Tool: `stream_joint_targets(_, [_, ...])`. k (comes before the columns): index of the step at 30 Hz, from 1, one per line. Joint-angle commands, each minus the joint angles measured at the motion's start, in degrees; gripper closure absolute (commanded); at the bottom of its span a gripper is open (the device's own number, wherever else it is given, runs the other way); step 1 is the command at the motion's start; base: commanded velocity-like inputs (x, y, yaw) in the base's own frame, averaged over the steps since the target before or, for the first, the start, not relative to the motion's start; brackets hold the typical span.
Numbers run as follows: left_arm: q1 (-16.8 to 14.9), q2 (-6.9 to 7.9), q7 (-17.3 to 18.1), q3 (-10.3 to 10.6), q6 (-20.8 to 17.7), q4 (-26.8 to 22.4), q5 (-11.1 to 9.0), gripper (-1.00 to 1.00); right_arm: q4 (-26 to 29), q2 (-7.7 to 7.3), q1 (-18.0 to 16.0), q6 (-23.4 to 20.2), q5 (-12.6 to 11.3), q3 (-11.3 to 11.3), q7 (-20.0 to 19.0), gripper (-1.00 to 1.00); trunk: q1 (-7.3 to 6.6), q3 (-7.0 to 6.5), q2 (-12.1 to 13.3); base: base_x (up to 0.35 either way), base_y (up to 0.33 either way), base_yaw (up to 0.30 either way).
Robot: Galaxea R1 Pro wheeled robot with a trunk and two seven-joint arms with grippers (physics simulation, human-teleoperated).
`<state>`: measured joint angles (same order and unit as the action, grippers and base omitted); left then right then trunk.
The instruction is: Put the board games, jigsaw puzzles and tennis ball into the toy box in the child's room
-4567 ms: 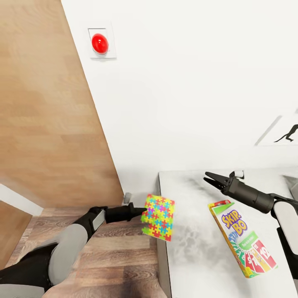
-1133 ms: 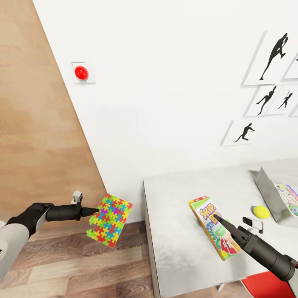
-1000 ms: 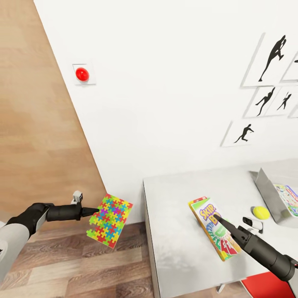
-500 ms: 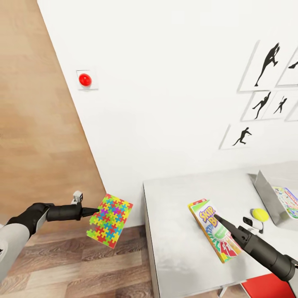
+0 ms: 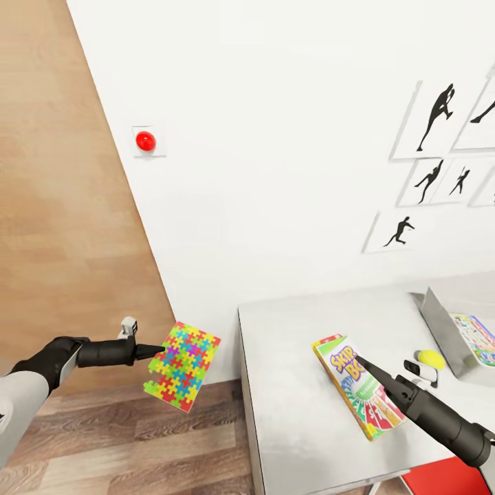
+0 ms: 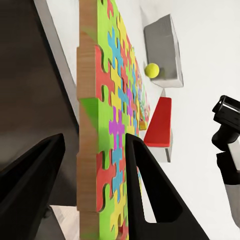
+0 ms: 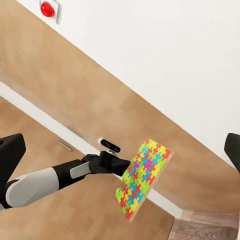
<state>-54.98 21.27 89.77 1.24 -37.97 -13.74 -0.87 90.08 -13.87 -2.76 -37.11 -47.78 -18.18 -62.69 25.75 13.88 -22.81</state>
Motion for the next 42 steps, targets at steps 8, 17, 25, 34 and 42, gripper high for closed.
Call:
stream_joint_targets(8, [0.0,0.07,0.2,0.3,-0.6,-1.8,0.0,1.0,0.0,-0.02,-0.1,-0.3,-0.3,-0.1,-1.8,-1.0,0.04,-0.66,-0.1,0.0,0.0,0.0])
stream_joint_targets(17, [0.0,0.06,0.2,0.3,-0.6,-2.0,0.0,1.0,0.0,-0.02,-0.1,-0.3,-0.3,-0.1,-2.3,-1.0,0.04,-1.51,-0.1,0.0,0.0,0.0])
stream_joint_targets(25, [0.0,0.09,0.2,0.2,-0.6,-2.0,0.1,1.0,0.0,-0.02,0.0,-0.2,-0.3,-0.1,-2.3,-1.0,0.04,-2.27,-0.1,0.0,0.0,0.0])
stream_joint_targets(34, [0.0,0.09,0.2,0.2,-0.6,-2.0,0.0,1.0,0.0,-0.02,-0.1,-0.2,-0.3,-0.1,-2.3,-1.0,0.04,-3.13,-0.1,0.0,0.0,0.0])
stream_joint_targets(42, [0.0,0.14,0.2,0.2,-0.6,-2.0,0.1,1.0,0.0,-0.02,0.0,-0.2,-0.3,-0.1,-2.3,-1.0,0.04,-3.89,-0.1,0.0,0.0,0.0])
